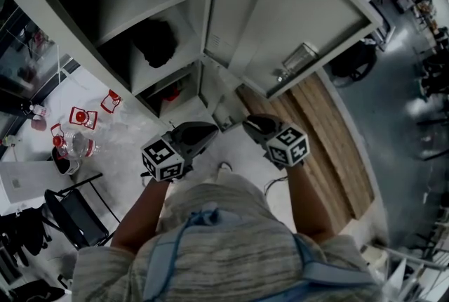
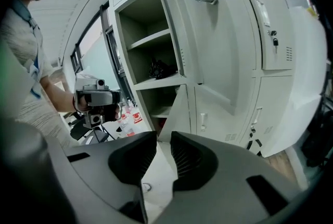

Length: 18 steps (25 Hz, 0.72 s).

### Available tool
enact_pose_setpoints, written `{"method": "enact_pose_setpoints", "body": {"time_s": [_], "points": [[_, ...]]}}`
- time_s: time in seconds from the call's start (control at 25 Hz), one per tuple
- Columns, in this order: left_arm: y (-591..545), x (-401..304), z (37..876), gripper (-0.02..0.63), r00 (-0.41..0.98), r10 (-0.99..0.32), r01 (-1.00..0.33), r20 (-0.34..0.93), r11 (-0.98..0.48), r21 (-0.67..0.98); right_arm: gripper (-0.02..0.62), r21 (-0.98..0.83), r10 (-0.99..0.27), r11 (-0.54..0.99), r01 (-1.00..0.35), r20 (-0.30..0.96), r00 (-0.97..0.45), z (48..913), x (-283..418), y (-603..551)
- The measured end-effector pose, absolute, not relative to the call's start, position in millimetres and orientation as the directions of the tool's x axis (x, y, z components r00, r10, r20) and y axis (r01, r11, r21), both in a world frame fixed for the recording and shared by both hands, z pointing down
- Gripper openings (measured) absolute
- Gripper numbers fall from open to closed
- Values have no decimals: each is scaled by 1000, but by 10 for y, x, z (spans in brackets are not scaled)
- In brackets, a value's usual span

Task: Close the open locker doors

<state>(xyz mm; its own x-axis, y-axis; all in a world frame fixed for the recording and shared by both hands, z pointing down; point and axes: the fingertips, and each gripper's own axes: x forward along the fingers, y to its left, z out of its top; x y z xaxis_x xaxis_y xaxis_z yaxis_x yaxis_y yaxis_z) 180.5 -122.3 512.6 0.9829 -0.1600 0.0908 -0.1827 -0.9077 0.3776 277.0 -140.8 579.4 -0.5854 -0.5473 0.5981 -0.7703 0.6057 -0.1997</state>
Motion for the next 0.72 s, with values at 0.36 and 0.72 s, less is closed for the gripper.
{"method": "enact_pose_setpoints", "body": {"time_s": [0.36,0.72], "points": [[-1262,1484,5152,3,977,-190,-214,101,-903,374,84,-220,-471,681,-698,598,-649,5755,2252,-1324],[-1307,1042,5180,3,968,-222,-249,115,-896,367,61,-223,-421,733,-642,593,-687,5730,1725,-1349]]}}
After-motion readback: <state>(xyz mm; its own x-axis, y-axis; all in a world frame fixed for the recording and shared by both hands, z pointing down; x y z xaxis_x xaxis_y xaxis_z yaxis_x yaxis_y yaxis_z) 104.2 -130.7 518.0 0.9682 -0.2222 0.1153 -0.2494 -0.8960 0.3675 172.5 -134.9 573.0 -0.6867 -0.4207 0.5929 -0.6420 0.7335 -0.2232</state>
